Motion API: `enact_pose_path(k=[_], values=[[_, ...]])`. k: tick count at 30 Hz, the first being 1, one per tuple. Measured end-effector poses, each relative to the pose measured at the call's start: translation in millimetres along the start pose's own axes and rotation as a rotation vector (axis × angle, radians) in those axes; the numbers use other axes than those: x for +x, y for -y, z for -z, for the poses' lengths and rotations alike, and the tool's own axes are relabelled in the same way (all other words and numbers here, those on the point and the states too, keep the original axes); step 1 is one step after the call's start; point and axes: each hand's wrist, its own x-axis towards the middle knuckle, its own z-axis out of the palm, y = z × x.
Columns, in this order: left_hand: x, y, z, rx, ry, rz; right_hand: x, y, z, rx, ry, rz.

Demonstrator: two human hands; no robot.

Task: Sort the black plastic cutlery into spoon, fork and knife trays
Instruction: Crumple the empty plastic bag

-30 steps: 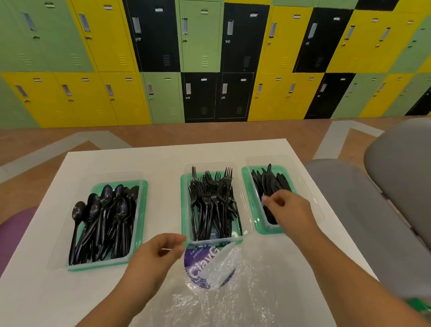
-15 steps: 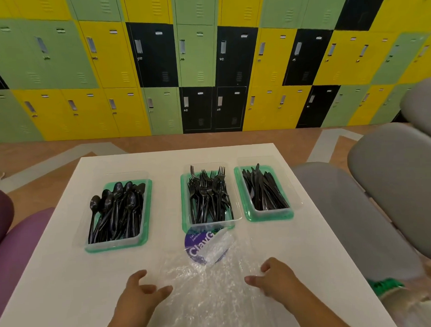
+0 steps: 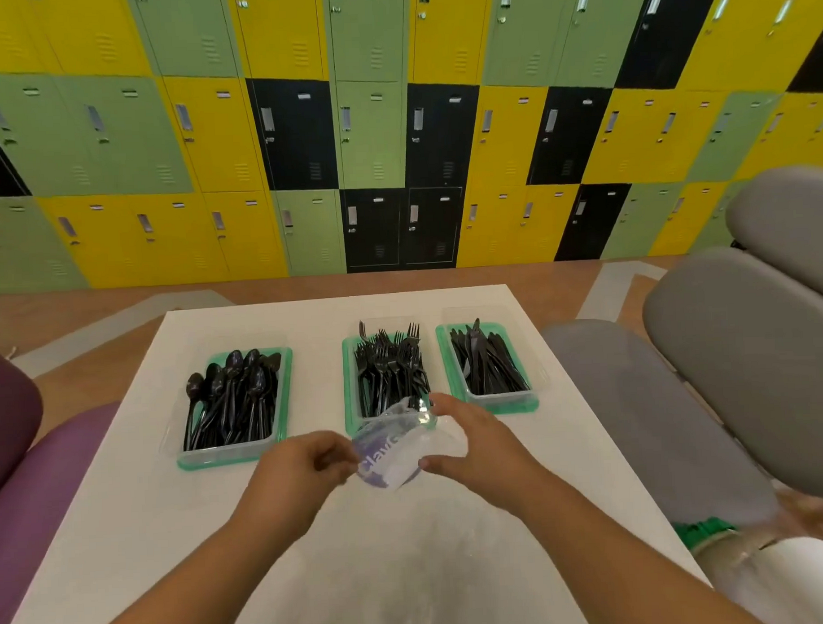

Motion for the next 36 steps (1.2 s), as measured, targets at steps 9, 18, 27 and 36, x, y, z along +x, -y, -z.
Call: enact_pose_path(k=[9,18,27,36], values=[[3,-20,32,0.047,0.036,-0.042,-7,13,29,0.573,0.023,-0.006],[10,-18,28,-0.925,-0.242,0.037,-7,16,37,0.717,-0.162,0.069],[-1,-25,25,-0.58,0.074,0.045,-3,25,46,0.903,-0.172,0.028],[0,-18,29,-0.61,0.124,0.059,-12,6,51,0.923,0.068,-0.043]])
